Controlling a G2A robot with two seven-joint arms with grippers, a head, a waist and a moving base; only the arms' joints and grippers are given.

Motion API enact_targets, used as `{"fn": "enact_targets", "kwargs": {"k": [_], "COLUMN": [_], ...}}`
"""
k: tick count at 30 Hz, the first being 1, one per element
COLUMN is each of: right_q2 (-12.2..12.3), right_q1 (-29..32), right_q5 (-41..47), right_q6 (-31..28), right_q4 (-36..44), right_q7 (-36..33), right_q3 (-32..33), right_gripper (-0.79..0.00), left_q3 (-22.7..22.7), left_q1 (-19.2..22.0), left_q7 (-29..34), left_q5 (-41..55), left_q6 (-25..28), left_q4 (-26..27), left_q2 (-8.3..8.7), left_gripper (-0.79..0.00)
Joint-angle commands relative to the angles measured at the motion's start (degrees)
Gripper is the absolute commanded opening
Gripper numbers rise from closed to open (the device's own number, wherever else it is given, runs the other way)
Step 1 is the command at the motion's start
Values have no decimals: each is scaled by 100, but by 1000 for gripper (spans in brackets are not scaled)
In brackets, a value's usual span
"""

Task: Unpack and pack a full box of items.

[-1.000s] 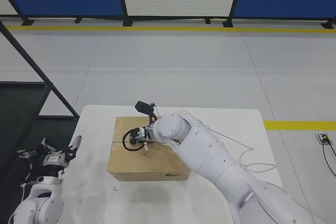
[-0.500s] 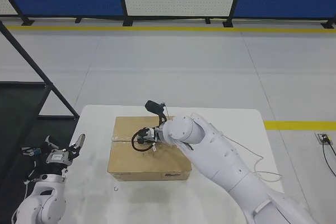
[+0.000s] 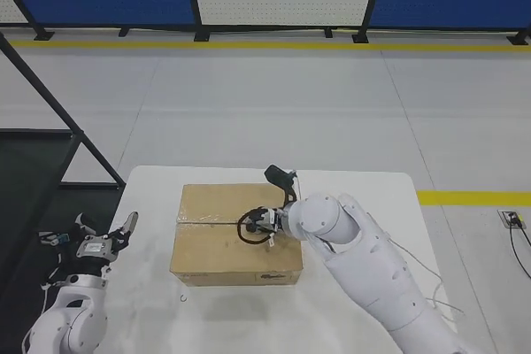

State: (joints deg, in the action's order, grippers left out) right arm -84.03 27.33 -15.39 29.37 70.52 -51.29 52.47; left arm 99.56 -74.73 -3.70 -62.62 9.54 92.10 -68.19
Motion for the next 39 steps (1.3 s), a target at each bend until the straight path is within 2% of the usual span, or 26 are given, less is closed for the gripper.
{"fn": "enact_targets", "kwargs": {"k": [1, 11, 23, 33, 39], "right_q2": [71, 305, 546, 652, 673], "right_q1": [107, 556, 1290, 1504, 1487], "right_q5": [-65, -399, -423, -312, -158], "right_q6": [48, 326, 336, 317, 179], "right_q4": [91, 582, 1399, 1344, 1230], "right_q7": [-45, -100, -55, 35, -14], "right_q3": [204, 798, 1604, 1955, 1941], "right_gripper": [-785, -785, -785, -785, -785], "left_q3": [-10, -21, -59, -110, -131], "left_q1": [0, 2, 49, 81, 86], "left_q7": [-3, 14, 56, 74, 85], "left_q5": [-5, -24, -60, -98, -107], "left_q6": [-10, -7, -21, -37, -71], "left_q4": [10, 30, 40, 49, 63], "left_q2": [0, 6, 12, 15, 15], "left_gripper": [0, 0, 0, 0, 0]}}
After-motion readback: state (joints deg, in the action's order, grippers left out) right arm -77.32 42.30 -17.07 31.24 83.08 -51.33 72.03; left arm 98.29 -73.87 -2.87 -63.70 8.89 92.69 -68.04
